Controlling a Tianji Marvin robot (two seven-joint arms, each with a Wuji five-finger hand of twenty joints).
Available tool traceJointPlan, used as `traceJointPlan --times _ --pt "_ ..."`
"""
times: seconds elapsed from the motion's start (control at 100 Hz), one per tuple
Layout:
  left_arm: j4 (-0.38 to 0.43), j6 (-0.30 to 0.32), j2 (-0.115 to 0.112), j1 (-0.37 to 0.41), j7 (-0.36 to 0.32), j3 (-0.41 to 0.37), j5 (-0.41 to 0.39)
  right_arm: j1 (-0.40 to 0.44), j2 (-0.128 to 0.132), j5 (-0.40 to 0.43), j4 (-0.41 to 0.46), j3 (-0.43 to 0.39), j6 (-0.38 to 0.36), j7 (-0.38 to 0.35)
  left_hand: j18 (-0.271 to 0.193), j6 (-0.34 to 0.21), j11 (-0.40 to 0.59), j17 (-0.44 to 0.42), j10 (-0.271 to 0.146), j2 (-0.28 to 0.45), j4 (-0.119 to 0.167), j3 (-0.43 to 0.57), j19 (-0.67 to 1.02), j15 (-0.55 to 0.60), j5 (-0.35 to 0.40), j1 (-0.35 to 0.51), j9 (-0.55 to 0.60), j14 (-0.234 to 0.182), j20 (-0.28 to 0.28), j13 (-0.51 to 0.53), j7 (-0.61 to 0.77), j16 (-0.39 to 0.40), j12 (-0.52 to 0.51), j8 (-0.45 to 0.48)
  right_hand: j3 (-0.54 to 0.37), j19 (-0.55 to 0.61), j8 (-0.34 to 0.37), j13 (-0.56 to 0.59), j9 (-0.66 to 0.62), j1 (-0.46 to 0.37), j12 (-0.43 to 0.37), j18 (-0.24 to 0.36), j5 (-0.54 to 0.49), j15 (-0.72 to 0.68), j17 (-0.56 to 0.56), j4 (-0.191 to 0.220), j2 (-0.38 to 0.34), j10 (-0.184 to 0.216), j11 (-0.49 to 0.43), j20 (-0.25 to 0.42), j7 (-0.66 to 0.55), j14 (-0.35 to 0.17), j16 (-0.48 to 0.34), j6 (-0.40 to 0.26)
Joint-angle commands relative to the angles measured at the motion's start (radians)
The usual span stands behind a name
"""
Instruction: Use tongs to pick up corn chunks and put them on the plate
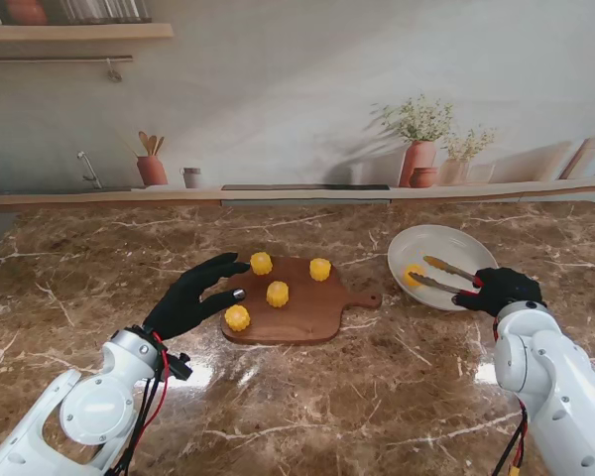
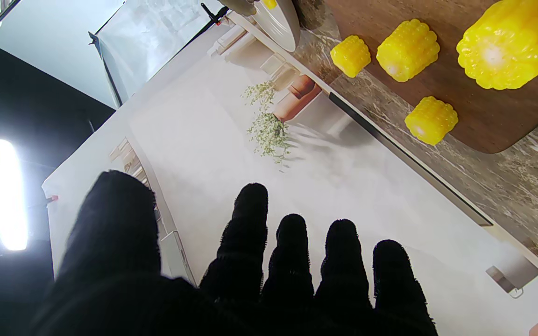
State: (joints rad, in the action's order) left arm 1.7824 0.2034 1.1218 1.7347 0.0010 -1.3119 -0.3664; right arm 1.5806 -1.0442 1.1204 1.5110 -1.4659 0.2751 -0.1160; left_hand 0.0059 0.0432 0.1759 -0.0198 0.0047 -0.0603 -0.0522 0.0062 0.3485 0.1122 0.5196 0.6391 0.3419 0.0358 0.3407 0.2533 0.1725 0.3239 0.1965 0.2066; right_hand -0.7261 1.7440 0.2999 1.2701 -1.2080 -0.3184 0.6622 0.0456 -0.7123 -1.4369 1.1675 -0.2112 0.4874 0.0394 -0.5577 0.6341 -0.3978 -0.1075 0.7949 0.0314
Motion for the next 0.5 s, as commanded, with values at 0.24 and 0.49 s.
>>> traceJointPlan --times 0.24,0.49 --pt "0.0 -0.005 -0.007 -0.012 -0.025 0.003 0.004 -0.042 0.002 -0.019 0.045 0.06 -0.08 -0.045 -0.01 -0.04 -0.018 -0.012 -0.009 0.042 0.019 -0.032 -0.039 -0.029 0.021 0.015 0.005 -0.007 0.008 -0.04 -0.001 -0.01 -0.004 0.009 -0.066 0.341 0.006 0.058 -0.03 0.078 0.055 0.263 0.091 -0.183 0.065 0.118 -0.111 -0.007 -0.076 0.095 0.047 -0.239 0.075 0.053" --pt "-0.002 0.002 -0.008 -0.013 -0.029 0.001 0.004 -0.153 0.012 -0.034 0.026 0.194 -0.132 -0.125 -0.01 -0.041 -0.018 -0.012 -0.01 0.042 0.019 -0.032 -0.041 -0.028 0.022 0.014 0.005 -0.007 0.009 -0.039 0.0 -0.01 -0.004 0.01 0.025 0.342 0.011 0.059 0.009 0.113 0.098 0.279 0.145 -0.193 0.067 0.129 -0.191 0.008 -0.118 0.098 0.07 -0.268 0.09 0.081"
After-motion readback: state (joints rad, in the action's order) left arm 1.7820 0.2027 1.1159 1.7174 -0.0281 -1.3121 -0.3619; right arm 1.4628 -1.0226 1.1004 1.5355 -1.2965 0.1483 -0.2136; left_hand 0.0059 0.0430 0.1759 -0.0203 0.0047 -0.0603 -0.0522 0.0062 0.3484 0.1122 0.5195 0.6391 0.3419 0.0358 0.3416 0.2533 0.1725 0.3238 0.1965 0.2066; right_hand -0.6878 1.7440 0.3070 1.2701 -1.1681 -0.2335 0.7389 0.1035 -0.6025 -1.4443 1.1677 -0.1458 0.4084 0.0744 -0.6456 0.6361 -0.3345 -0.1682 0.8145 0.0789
